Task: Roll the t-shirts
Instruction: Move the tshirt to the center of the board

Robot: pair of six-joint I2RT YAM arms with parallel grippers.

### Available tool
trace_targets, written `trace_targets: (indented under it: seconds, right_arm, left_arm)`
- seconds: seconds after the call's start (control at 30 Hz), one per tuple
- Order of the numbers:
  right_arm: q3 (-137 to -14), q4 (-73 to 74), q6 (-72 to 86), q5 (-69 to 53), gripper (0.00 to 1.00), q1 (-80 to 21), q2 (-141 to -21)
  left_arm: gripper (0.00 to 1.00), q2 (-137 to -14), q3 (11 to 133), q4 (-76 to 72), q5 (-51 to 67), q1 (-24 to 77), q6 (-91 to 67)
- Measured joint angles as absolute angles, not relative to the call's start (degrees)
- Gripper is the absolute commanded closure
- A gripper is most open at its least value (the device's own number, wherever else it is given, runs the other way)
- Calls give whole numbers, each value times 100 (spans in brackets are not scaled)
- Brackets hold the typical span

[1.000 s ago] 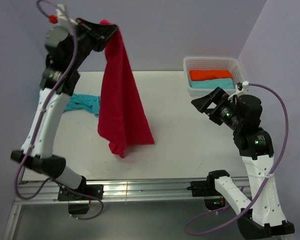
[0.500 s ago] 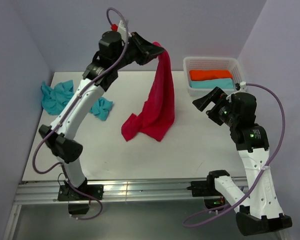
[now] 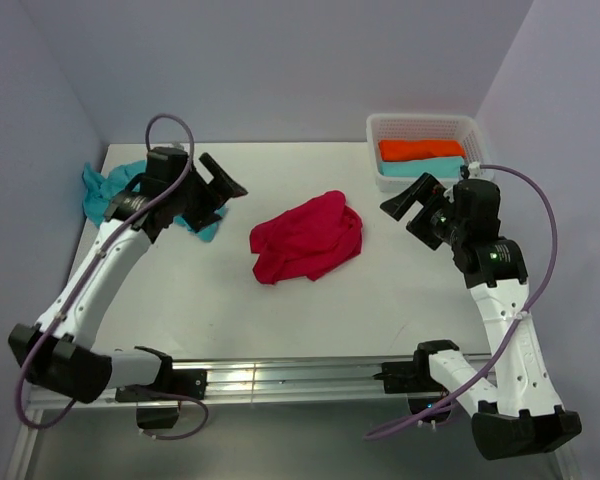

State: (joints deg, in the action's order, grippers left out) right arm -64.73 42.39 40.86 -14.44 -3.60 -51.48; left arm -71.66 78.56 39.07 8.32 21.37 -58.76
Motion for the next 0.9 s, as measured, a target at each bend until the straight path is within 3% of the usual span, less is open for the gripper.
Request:
trace_targets:
  seconds: [0.27,0.57,0.73,0.9]
  right_arm:
    - [-6366,4204,4128,-1531,6,-360,-5172]
    - [-6324,4211,4167,-1551,7,-360,-5190]
    - [-6324,4211,4246,-1555,7,-360,-5201]
    - [-6333,4246,4300,-1544,8,-360,-5286]
  left_arm:
    - [23,-8628,6840,4447,543,1533,-5317]
    - [26,-10309,6930,4338,436,950,-4915]
    - [22,-11288,7913,4429,274,655,-4744]
    - [32,-12018,9004,4676,132,401,-4626]
